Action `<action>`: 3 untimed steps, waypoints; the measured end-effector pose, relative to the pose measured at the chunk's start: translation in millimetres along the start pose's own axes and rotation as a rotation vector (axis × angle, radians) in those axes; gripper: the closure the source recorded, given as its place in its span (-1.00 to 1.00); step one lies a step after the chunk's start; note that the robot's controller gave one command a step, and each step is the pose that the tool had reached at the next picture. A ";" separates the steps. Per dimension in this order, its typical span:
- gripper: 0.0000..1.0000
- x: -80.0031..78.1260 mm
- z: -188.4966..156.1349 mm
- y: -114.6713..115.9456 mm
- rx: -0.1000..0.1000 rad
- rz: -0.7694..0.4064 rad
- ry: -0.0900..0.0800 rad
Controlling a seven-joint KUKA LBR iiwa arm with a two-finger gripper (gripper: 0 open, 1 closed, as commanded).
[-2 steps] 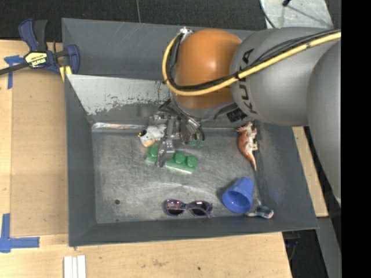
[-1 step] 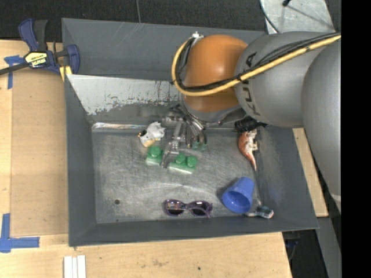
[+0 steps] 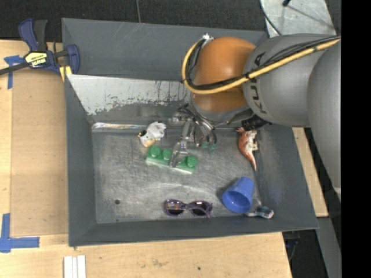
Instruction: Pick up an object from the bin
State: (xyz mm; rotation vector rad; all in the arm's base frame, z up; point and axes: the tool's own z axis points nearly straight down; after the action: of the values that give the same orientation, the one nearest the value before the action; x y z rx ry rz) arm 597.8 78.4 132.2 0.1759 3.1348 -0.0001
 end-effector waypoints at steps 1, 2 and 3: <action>-1.00 -1.0 34.6 -12.1 -0.001 -0.174 -0.001; 1.00 -10.1 54.2 -18.0 -0.005 0.158 -0.009; 1.00 -10.1 54.2 -18.0 -0.005 0.159 -0.009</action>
Offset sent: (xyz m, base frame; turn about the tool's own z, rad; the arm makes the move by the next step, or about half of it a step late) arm 0.0031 -0.0203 -0.0622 0.1610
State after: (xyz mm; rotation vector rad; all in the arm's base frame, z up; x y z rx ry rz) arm 606.0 59.3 78.0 0.4227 3.1015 0.0076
